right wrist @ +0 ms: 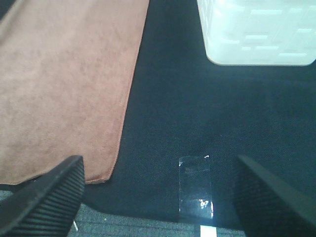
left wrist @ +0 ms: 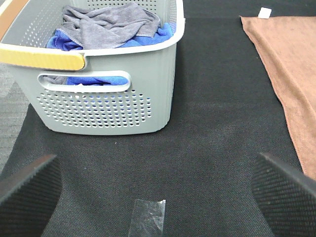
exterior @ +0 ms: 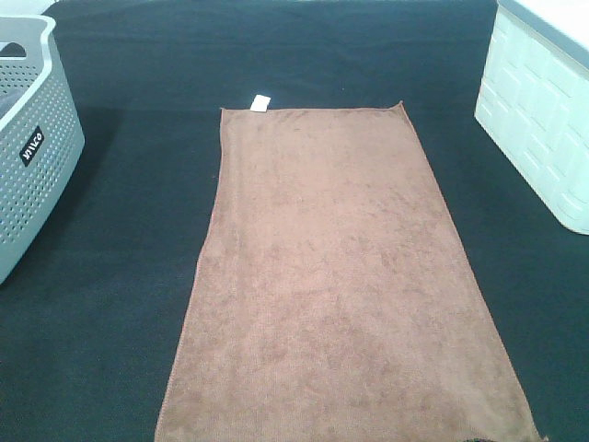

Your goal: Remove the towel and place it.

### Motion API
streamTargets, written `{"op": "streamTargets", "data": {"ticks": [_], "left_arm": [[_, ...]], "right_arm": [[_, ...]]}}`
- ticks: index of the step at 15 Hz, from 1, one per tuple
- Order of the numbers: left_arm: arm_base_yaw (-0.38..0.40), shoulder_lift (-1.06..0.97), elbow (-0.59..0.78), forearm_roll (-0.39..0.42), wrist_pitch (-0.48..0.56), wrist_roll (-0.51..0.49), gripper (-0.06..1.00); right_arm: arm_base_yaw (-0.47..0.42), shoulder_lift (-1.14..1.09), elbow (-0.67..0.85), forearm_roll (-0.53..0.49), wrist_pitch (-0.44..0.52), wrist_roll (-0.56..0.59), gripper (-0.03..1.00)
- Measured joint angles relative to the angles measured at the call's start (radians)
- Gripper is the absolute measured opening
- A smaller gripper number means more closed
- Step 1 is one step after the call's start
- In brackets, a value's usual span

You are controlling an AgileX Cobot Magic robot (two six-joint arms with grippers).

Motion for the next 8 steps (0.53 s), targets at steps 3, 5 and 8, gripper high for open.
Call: {"op": "streamTargets", "data": {"ticks": [3, 5, 8], "left_arm": [[0.000, 0.000, 0.000, -0.074, 0.000, 0.053, 0.99], [0.000, 0.000, 0.000, -0.108, 0.000, 0.084, 0.99], [0.000, 0.000, 0.000, -0.111, 0.000, 0.088, 0.99]], "right_arm": [[0.000, 0.000, 0.041, 0.001, -0.121, -0.003, 0.76], [0.000, 0.000, 0.048, 0.001, -0.135, -0.011, 0.76], [0.000, 0.000, 0.048, 0.002, -0.143, -0.011, 0.76]]}}
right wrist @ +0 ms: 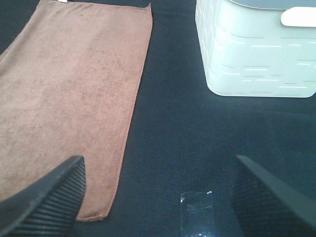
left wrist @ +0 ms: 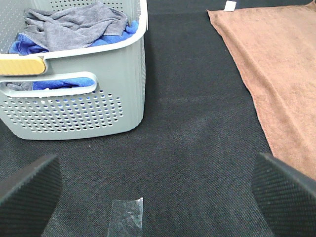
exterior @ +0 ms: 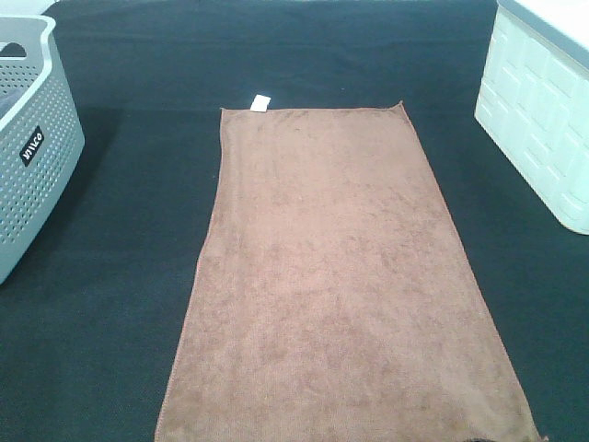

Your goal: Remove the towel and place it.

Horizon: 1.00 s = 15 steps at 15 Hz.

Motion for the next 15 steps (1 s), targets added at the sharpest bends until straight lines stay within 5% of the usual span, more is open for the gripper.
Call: {"op": "streamTargets", "data": {"ticks": [15], "left_arm": [[0.111, 0.000, 0.000, -0.021, 0.000, 0.003, 0.99]], "right_arm": [[0.000, 0.000, 0.000, 0.053, 0.000, 0.006, 0.76]]}}
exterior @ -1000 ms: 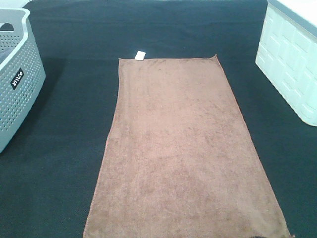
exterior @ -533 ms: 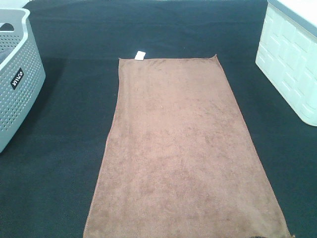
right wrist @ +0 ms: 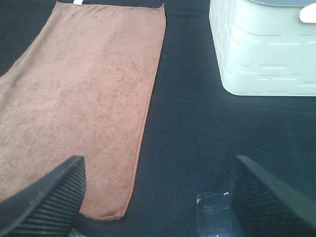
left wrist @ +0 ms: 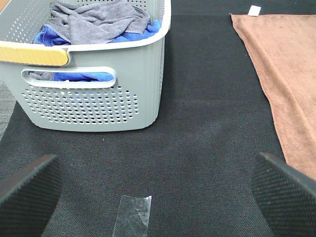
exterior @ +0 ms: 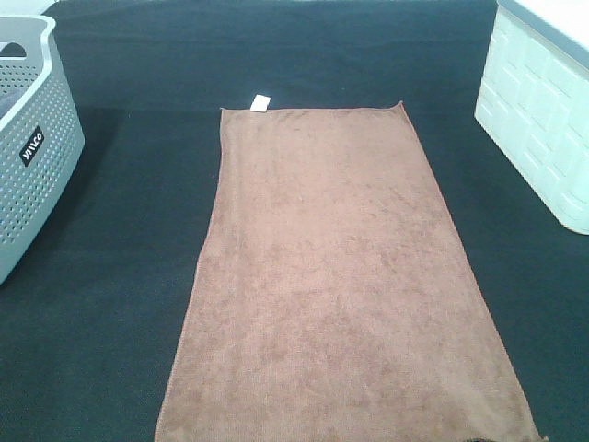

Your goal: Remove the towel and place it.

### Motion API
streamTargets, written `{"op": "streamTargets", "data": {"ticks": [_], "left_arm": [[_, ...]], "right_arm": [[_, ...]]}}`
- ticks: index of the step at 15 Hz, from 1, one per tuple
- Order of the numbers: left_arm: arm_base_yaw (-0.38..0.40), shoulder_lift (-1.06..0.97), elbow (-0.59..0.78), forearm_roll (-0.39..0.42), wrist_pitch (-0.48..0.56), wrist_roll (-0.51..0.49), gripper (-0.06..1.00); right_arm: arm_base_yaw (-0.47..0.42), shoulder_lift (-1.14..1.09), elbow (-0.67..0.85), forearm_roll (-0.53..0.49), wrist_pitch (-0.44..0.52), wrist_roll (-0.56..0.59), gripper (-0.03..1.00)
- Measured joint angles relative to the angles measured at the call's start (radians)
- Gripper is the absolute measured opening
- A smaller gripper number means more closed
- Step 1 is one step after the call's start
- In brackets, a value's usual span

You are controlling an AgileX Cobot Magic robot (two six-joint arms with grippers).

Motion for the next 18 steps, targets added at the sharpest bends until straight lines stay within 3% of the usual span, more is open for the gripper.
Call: {"op": "streamTargets", "data": {"ticks": [18], "left_arm": [[0.000, 0.000, 0.000, 0.000, -0.001, 0.004, 0.99]], "right_arm": [[0.000, 0.000, 0.000, 0.000, 0.000, 0.000, 0.76]]}}
